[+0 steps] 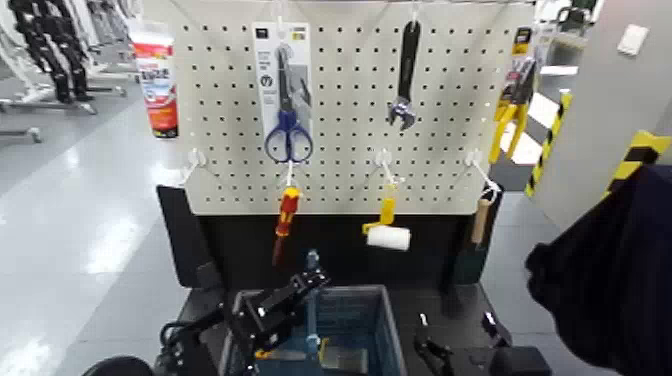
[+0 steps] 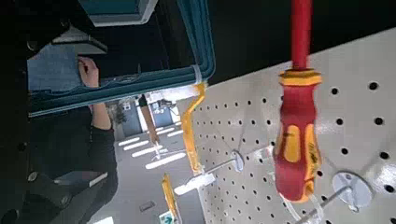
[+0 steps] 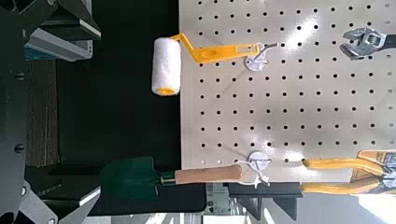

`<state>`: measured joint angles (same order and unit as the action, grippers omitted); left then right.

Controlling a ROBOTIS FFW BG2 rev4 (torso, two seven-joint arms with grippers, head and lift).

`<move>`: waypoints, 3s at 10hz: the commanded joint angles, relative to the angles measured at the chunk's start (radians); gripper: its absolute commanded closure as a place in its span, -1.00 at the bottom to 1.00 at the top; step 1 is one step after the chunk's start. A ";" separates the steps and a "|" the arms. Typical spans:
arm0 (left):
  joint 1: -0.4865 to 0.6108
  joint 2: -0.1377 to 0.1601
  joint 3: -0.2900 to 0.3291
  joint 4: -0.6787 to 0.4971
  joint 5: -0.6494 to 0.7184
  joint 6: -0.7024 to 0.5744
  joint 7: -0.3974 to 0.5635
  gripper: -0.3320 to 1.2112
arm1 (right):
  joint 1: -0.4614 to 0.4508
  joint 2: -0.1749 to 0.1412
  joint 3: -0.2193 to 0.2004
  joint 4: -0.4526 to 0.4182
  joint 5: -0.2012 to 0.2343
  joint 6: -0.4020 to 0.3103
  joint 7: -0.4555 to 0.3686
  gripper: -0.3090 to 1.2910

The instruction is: Grasp the handle of the crate.

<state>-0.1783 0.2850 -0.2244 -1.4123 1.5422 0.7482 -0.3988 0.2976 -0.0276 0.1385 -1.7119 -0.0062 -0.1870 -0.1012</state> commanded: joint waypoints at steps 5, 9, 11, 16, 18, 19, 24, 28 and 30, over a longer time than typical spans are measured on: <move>0.000 -0.006 -0.021 0.019 0.038 0.007 -0.009 0.96 | 0.000 0.000 0.000 0.000 -0.003 -0.003 0.001 -0.44; 0.010 -0.012 -0.024 0.007 0.041 -0.010 -0.011 0.96 | 0.000 -0.002 0.000 0.000 -0.003 -0.003 0.001 -0.44; 0.030 -0.021 -0.023 -0.020 0.047 -0.023 -0.005 0.96 | 0.002 0.000 -0.005 0.000 -0.001 -0.003 0.001 -0.44; 0.122 -0.029 0.019 -0.162 0.101 -0.032 0.069 0.96 | 0.002 0.002 -0.008 0.000 -0.001 -0.003 0.001 -0.44; 0.178 -0.024 0.046 -0.251 0.142 -0.016 0.127 0.96 | 0.002 0.002 -0.010 0.000 0.002 -0.009 0.001 -0.44; 0.197 -0.018 0.049 -0.290 0.162 -0.009 0.159 0.96 | 0.002 0.003 -0.010 0.000 0.003 -0.011 0.000 -0.44; 0.220 -0.015 0.046 -0.352 0.217 -0.013 0.210 0.96 | 0.002 0.003 -0.011 0.002 0.009 -0.017 0.000 -0.44; 0.220 -0.017 0.040 -0.346 0.230 -0.013 0.209 0.96 | 0.003 0.005 -0.011 0.002 0.020 -0.023 -0.003 -0.43; 0.220 -0.017 0.039 -0.343 0.234 -0.013 0.209 0.96 | 0.002 0.003 -0.008 0.003 0.020 -0.025 -0.003 -0.43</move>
<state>0.0412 0.2685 -0.1854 -1.7554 1.7758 0.7348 -0.1902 0.3005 -0.0238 0.1295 -1.7094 0.0137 -0.2105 -0.1043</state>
